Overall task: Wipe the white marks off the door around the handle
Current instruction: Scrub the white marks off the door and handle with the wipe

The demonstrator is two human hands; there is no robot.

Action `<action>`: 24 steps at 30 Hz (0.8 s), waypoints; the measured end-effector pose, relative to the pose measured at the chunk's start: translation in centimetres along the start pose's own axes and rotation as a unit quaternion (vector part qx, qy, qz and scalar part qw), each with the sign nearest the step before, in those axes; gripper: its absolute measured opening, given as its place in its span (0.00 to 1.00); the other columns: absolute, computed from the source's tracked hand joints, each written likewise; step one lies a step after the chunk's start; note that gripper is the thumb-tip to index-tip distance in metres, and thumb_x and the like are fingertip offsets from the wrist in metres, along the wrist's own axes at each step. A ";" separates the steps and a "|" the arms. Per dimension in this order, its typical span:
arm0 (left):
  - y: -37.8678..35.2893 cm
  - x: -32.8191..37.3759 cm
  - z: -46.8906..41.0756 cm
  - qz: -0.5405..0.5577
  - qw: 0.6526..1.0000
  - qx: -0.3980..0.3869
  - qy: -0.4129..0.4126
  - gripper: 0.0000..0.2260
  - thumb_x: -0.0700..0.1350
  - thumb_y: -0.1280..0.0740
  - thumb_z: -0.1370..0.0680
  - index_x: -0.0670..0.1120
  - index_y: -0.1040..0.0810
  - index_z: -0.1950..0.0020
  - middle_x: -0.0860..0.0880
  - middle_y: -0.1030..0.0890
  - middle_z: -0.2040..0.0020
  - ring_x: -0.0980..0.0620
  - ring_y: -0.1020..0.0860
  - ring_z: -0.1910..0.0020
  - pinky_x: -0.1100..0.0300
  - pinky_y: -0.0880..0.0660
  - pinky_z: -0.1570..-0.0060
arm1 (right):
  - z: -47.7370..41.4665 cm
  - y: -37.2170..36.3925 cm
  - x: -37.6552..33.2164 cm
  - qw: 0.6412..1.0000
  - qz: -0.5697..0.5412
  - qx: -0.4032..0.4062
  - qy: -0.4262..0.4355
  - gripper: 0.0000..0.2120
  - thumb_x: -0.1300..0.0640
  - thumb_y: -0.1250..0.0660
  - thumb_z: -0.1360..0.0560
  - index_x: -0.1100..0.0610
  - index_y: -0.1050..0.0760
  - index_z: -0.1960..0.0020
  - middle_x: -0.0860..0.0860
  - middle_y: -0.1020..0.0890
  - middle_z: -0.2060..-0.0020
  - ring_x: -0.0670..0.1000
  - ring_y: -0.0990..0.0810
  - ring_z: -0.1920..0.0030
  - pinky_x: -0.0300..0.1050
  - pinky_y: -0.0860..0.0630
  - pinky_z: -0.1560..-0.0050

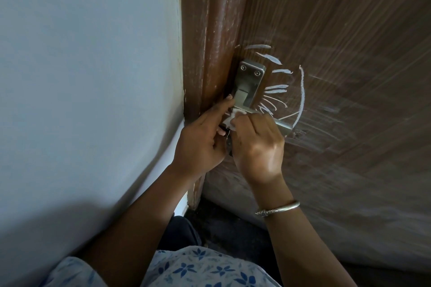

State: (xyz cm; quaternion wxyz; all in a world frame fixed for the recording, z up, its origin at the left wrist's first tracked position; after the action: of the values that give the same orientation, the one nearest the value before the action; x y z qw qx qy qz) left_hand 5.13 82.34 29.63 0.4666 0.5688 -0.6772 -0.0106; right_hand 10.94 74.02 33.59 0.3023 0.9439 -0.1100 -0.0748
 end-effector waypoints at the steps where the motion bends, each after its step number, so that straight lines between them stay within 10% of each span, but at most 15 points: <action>1: 0.0 0.0 0.0 0.001 1.000 -0.001 -0.001 0.25 0.33 0.31 0.29 0.42 0.30 0.32 0.46 0.22 0.37 0.49 0.20 0.46 0.68 0.26 0.47 | 0.1 -0.2 -0.1 1.000 0.002 -0.008 0.002 0.09 0.69 0.34 0.29 0.61 0.24 0.67 0.55 0.23 0.71 0.55 0.26 0.70 0.46 0.28 0.74; 9: 0.3 0.0 0.1 0.038 0.998 0.024 0.048 0.25 0.41 0.33 0.30 0.47 0.32 0.33 0.47 0.17 0.51 0.56 0.22 0.60 0.79 0.33 0.61 | -1.0 -0.4 -1.0 1.000 0.013 0.000 0.003 0.10 0.70 0.33 0.30 0.60 0.25 0.67 0.55 0.23 0.71 0.54 0.26 0.70 0.43 0.30 0.72; 17: 0.0 0.1 0.3 0.030 0.998 0.026 0.039 0.27 0.38 0.29 0.29 0.41 0.33 0.32 0.45 0.18 0.49 0.46 0.19 0.59 0.56 0.21 0.63 | -1.7 -0.7 -1.7 1.000 0.011 -0.008 0.013 0.09 0.70 0.37 0.29 0.61 0.23 0.65 0.56 0.22 0.70 0.55 0.25 0.71 0.43 0.30 0.72; 24: -0.1 0.1 0.3 0.015 0.999 0.006 0.052 0.26 0.43 0.32 0.28 0.42 0.33 0.31 0.46 0.17 0.49 0.54 0.22 0.61 0.82 0.35 0.64 | -1.8 -0.4 -0.8 0.997 0.003 -0.038 -0.062 0.07 0.69 0.33 0.32 0.60 0.20 0.61 0.56 0.23 0.69 0.54 0.25 0.73 0.41 0.28 0.77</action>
State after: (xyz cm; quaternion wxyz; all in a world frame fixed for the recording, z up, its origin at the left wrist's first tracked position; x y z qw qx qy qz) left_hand 5.01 82.09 29.46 0.4977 0.5611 -0.6607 0.0302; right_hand 10.60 75.53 34.83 0.3306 0.9251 -0.1281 -0.1363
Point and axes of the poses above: each hand's wrist, its own z-axis away from the middle knuckle, its own y-axis out of the back of the hand, x = y × z, the point moved 7 cm from there along -z, towards the middle knuckle
